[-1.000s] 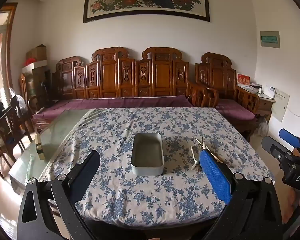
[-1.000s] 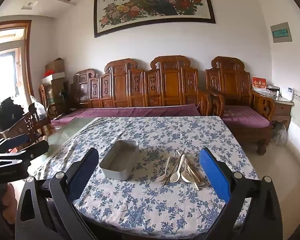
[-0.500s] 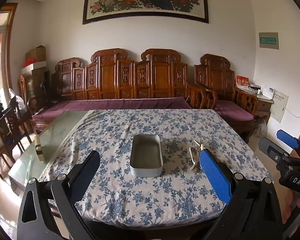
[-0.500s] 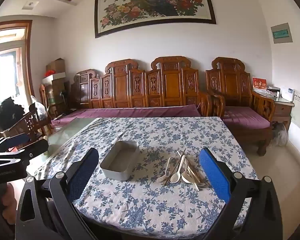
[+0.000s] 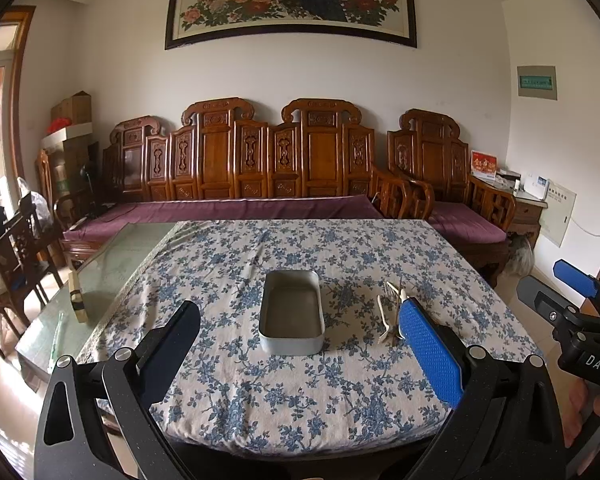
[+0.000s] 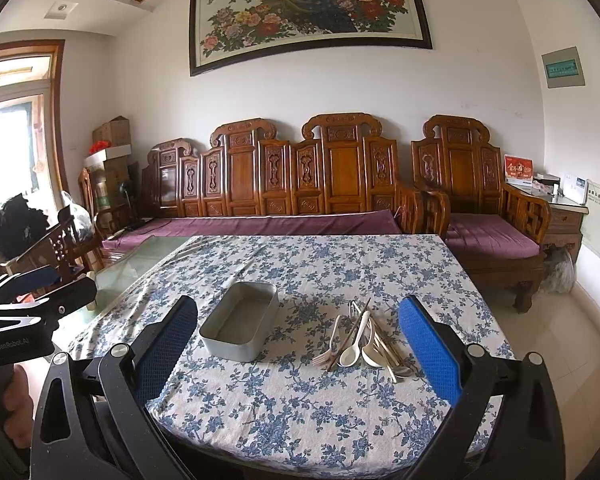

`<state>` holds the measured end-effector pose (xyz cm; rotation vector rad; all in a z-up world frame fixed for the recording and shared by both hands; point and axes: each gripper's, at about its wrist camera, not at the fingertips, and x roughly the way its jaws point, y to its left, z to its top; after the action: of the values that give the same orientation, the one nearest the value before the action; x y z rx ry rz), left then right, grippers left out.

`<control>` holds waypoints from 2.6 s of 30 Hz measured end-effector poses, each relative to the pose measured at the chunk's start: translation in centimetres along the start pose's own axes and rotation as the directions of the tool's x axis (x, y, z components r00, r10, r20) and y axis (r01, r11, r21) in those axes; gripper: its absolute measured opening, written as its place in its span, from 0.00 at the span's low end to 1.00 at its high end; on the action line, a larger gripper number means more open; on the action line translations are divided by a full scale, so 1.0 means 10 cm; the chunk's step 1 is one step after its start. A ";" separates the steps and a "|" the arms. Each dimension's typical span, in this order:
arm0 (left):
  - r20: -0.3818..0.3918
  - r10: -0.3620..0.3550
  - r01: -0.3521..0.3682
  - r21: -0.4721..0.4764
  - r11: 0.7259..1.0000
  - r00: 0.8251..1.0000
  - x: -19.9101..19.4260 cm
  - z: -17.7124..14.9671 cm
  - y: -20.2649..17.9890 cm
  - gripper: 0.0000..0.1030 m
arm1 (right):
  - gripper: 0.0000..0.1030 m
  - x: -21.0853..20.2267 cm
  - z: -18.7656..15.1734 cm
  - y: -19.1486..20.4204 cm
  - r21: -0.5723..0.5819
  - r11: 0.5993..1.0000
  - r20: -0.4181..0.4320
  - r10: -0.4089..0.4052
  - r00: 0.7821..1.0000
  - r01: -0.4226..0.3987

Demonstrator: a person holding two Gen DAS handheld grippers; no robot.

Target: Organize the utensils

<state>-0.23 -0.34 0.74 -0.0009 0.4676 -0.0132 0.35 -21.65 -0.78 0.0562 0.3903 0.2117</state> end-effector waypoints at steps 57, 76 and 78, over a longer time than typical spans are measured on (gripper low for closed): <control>0.003 -0.013 0.013 0.003 1.000 1.000 -0.09 0.06 -0.11 0.94 | 0.98 -0.03 0.02 0.00 -0.001 1.000 0.003 0.000 1.000 0.000; -0.139 -0.049 0.052 0.022 0.998 0.989 0.62 -0.18 -0.13 0.94 | 0.97 0.45 -0.21 -0.36 0.025 0.999 -0.089 -0.033 0.996 0.035; -0.156 -0.058 0.064 0.031 0.998 0.986 0.72 -0.20 -0.17 0.94 | 0.94 0.57 -0.27 -0.43 0.027 0.999 -0.109 -0.039 0.993 0.042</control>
<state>5.26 -2.09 -4.28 0.0211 0.6232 -0.0820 5.33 -24.62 -5.79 0.0652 0.5025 0.1691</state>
